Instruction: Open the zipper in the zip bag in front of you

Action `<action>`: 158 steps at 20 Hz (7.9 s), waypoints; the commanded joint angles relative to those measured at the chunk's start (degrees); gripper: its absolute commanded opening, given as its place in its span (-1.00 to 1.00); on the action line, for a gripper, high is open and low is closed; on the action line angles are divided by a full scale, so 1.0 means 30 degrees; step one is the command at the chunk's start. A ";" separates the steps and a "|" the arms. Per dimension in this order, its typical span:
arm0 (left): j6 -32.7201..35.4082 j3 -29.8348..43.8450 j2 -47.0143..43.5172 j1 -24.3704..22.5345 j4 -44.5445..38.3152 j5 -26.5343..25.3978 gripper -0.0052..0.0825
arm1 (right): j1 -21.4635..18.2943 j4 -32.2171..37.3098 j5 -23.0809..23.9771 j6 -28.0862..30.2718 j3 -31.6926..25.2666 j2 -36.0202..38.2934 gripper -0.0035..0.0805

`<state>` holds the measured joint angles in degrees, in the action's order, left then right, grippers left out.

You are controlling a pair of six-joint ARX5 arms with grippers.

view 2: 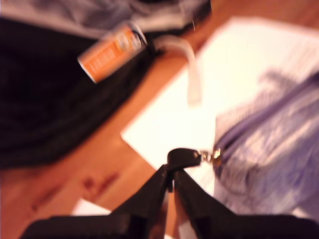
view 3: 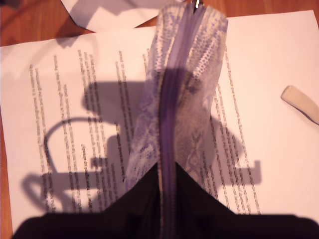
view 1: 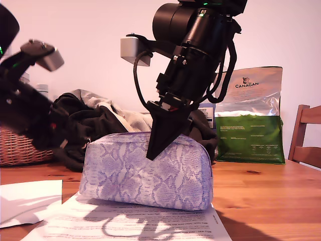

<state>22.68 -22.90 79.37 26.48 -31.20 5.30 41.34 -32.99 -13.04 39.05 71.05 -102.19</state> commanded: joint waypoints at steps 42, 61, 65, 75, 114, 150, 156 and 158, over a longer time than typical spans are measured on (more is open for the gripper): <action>-0.0903 0.0051 -0.2528 0.4546 0.1333 -0.0444 -0.27 | -0.0073 -0.0372 0.0022 -0.0576 0.0109 -0.0095 -0.94; 0.4605 -0.0896 -0.6324 0.1464 1.0142 0.2062 -0.26 | -0.0029 -0.0262 0.0058 0.2098 0.0109 -0.0095 -0.94; 0.4605 -0.2098 -0.6324 0.0415 1.1373 0.2754 -0.26 | 0.0226 -0.0197 0.0656 0.4568 0.0109 -0.0095 -0.94; 0.5792 -0.2739 -0.5362 0.0080 1.3362 0.5501 0.07 | 0.1413 0.0488 0.1231 0.7045 0.0109 -0.0087 -0.94; 0.2856 -0.3541 -0.2776 0.0007 1.3733 0.6040 -0.93 | 0.1537 -0.0219 -0.3752 -1.0775 -0.1253 0.6127 -0.33; -0.0080 -0.6608 -0.3002 -0.0233 1.5249 1.2779 -0.93 | -0.0153 1.2058 -0.6528 -1.4506 -0.9282 0.7009 -0.32; -0.0306 -0.7271 -0.2994 -0.0233 1.5234 1.3529 -0.93 | 0.0124 1.1599 -0.7155 -1.4520 -0.9289 0.6754 -0.32; -0.0576 -0.7271 -0.2994 -0.0233 1.5242 1.3595 -0.93 | 0.0328 1.1642 -0.7176 -1.4513 -0.9289 0.6710 -0.32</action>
<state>21.23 -41.78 70.74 25.39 16.38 43.90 41.06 2.52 -34.11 -4.45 44.38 -80.27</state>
